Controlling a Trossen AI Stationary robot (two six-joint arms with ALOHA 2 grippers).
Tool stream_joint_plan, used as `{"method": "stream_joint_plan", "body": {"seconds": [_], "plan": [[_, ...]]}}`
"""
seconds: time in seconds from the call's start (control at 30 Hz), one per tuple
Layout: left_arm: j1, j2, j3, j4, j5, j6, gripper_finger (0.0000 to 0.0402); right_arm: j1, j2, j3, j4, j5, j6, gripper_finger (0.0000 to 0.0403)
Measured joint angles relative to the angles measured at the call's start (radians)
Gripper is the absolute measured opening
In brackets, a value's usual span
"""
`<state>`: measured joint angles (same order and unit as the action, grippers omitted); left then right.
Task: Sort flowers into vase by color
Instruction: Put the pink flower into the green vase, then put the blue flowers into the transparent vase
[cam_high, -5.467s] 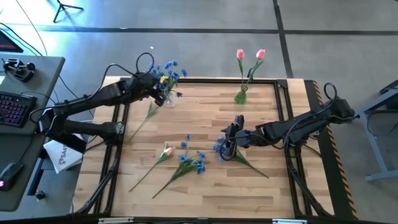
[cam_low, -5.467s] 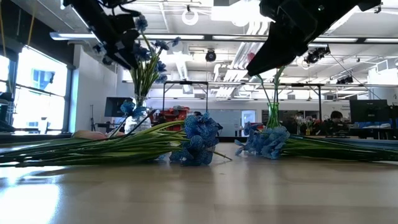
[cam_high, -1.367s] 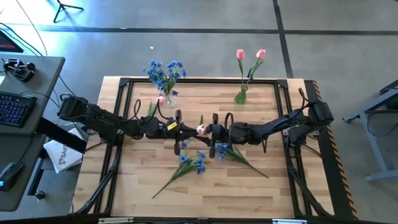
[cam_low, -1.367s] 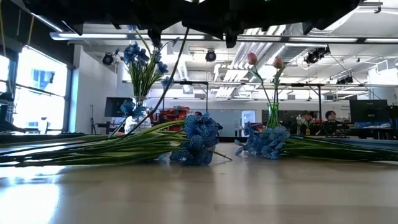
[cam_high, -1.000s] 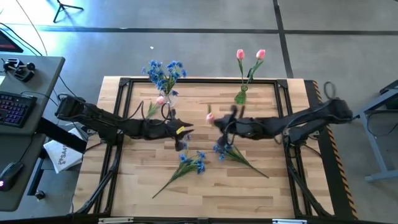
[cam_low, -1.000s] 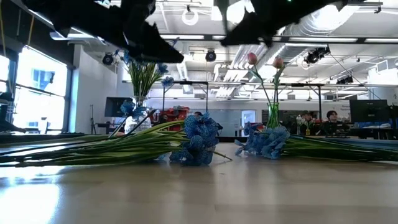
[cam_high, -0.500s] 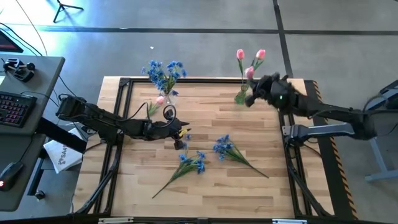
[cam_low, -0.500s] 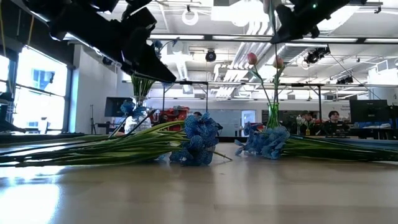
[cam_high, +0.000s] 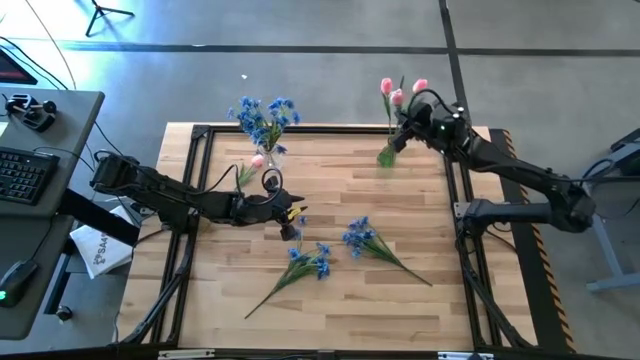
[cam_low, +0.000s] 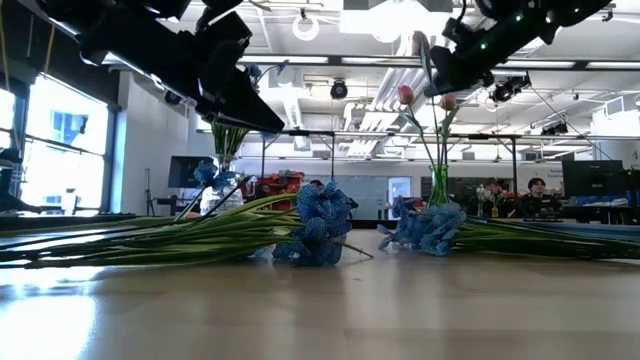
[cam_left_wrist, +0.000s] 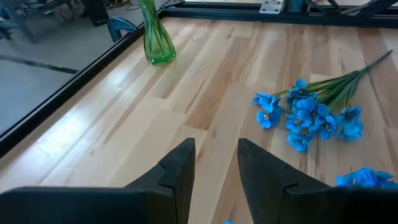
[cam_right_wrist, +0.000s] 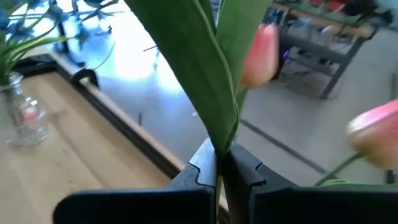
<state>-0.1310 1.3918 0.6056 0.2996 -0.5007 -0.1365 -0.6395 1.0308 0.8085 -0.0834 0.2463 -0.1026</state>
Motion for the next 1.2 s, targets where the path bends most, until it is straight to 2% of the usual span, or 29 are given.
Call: {"method": "stream_joint_plan", "body": {"seconds": [0.13,0.37,0.43,0.53,0.67,0.83,0.93,1.0,1.07,1.2], "plan": [[0.0,0.0,0.0,0.005,0.0,-0.01,0.011,-0.027,0.029,0.0,-0.032,-0.071,0.042,0.0002],[0.0,0.0,0.0,0.014,0.0,-0.008,0.011,-0.038,0.079,0.0,-0.056,-0.074,0.077,0.0033],[-0.001,0.0,0.0,0.014,0.005,-0.009,0.011,-0.037,0.082,0.001,-0.076,-0.074,0.077,0.0056],[-0.002,0.0,0.0,0.014,0.066,-0.014,0.011,-0.037,0.08,0.033,-0.168,-0.057,0.101,0.0104],[-0.002,0.0,0.0,0.013,0.131,-0.019,0.011,-0.037,0.073,0.129,-0.364,-0.014,0.118,0.017],[-0.007,-0.025,0.0,-0.033,0.13,-0.029,0.011,-0.027,0.073,0.259,-0.639,-0.015,0.202,0.0221],[-0.028,-0.081,0.0,-0.141,0.11,-0.071,0.011,0.011,0.072,0.304,-0.769,-0.015,0.244,0.0232],[-0.057,-0.134,0.0,-0.221,0.089,-0.126,0.011,0.051,0.058,0.307,-0.796,-0.013,0.276,0.0232],[-0.098,-0.192,0.0,-0.301,0.053,-0.186,0.011,0.107,0.035,0.283,-0.773,-0.008,0.315,0.023],[-0.216,-0.273,0.0,-0.353,-0.063,-0.251,0.011,0.249,-0.003,0.188,-0.66,-0.009,0.38,0.0222]]}}
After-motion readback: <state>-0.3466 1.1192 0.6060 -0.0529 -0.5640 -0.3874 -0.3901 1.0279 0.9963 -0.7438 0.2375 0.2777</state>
